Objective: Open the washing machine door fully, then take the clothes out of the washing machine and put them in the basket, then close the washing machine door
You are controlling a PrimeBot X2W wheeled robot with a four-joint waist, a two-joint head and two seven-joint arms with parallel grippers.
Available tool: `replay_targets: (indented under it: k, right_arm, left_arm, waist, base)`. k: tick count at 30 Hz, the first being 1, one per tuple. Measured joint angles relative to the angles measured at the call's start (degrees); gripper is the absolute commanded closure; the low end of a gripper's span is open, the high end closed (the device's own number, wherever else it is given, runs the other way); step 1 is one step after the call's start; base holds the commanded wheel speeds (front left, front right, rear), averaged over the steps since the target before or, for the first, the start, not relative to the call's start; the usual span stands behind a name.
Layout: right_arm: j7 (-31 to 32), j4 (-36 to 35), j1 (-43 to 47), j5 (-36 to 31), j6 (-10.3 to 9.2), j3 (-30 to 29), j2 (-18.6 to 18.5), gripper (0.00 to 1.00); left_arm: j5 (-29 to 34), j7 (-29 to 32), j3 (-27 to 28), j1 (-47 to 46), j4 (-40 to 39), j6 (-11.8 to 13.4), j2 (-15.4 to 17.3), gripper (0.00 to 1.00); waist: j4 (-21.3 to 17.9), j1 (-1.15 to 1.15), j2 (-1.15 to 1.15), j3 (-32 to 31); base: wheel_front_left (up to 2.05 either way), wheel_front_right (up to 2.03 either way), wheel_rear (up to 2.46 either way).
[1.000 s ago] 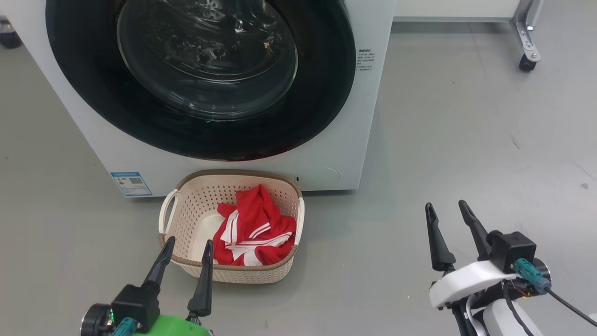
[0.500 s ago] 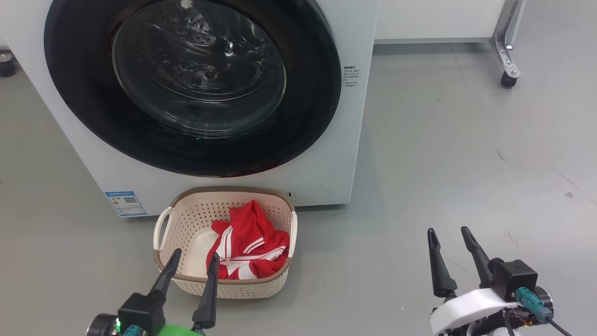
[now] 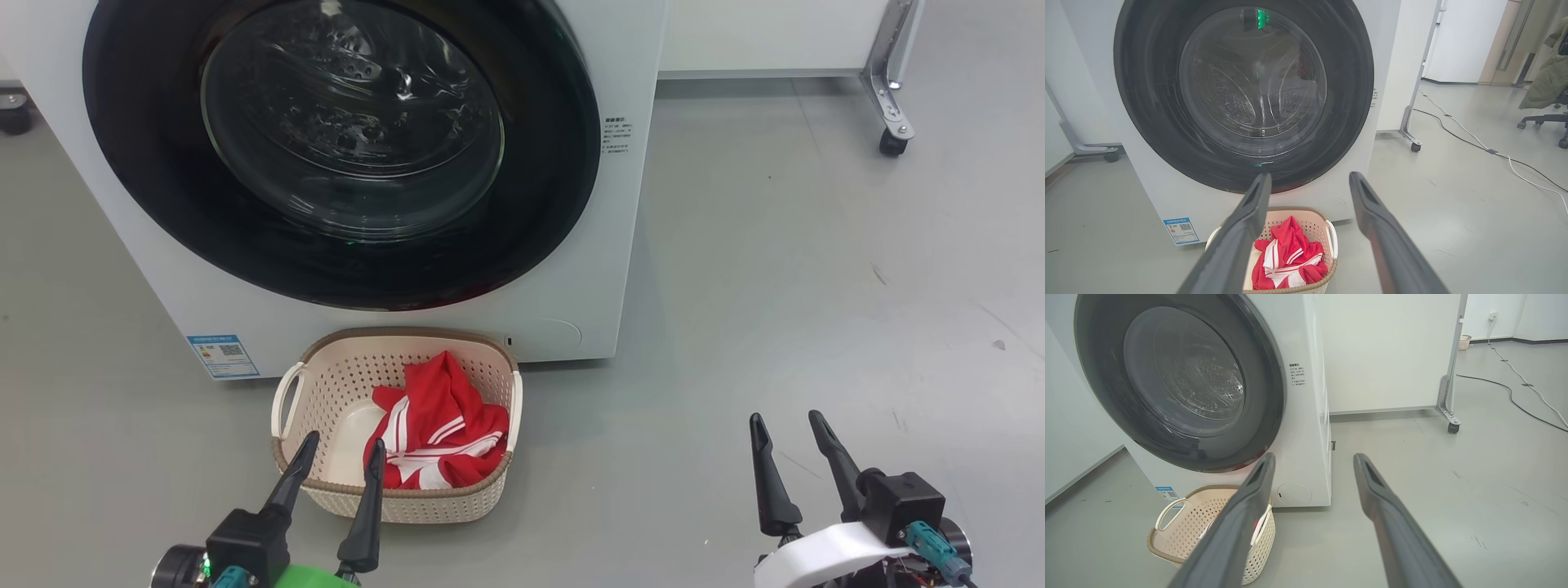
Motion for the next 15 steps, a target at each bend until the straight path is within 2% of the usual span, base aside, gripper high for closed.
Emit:
replay_targets:
  k: [15]
  right_arm:
    - [0.00, -1.57, 1.01, 0.00, -0.09, -0.01, 0.04, 0.00]
  left_arm:
    - [-0.03, 0.68, -0.29, 0.02, -0.71, 0.00, 0.02, 0.00]
  waist:
    - [0.46, 0.00, 0.00, -0.25]
  base:
    - [0.00, 0.00, 0.00]
